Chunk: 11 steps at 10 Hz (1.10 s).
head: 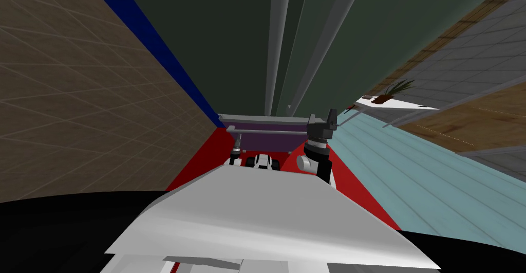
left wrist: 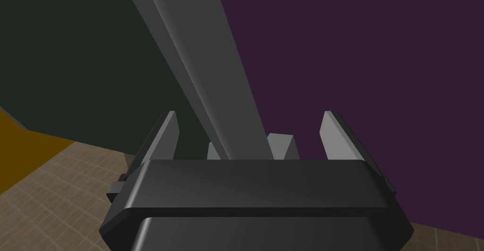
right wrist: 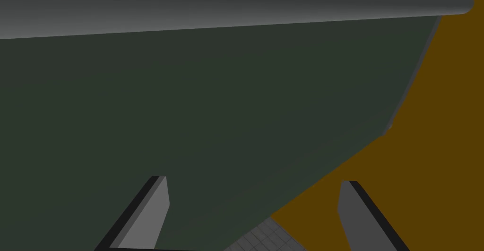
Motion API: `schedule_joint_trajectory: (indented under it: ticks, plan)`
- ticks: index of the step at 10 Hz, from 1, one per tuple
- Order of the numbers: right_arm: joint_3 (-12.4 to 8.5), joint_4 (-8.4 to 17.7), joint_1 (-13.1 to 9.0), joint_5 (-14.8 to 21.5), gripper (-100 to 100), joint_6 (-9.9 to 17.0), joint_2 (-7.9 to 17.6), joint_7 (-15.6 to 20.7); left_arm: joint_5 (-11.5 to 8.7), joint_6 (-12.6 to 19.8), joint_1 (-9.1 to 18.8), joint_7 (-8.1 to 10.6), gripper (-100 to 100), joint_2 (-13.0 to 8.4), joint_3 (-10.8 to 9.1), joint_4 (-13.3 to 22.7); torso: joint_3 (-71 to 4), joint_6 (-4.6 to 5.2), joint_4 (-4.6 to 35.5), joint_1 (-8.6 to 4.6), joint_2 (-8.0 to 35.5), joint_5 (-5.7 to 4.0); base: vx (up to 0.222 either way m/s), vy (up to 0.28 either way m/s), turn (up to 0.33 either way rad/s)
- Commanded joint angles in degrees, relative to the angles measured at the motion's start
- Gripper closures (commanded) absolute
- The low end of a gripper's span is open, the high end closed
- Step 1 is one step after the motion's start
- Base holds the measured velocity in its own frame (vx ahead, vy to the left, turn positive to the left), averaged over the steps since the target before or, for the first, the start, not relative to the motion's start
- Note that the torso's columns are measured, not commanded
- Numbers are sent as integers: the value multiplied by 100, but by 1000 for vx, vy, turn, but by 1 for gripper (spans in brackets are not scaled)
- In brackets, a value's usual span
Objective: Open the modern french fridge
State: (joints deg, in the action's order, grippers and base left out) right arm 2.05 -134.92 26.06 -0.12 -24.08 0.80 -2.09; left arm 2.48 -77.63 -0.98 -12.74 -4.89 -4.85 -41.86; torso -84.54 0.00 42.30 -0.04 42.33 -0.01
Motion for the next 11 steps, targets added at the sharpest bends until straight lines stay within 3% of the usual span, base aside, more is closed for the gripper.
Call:
schedule_joint_trajectory:
  ticks: [1,5,6,7,11]
  plan:
    - [0,0,0,0,0,0,0,0,-19,230,171,35,-100,-49,-19,-64,2,1,1,-4,3,-1,-14,-16,15]
    - [0,0,0,0,0,0,0,0,-47,574,426,87,-100,-123,-48,-159,-3,0,-1,5,-5,2,-21,-12,12]
    - [0,0,0,0,0,0,0,0,-37,508,377,58,-100,-90,-38,-157,-4,0,-2,4,-7,1,-8,-7,2]
    - [0,0,0,0,0,0,0,0,-28,345,256,52,100,-74,-29,-96,-5,-1,-3,6,-9,2,15,9,-29]
    - [0,0,0,0,0,0,0,0,0,0,0,0,100,0,0,0,-24,-7,-39,33,-48,22,24,16,-17]
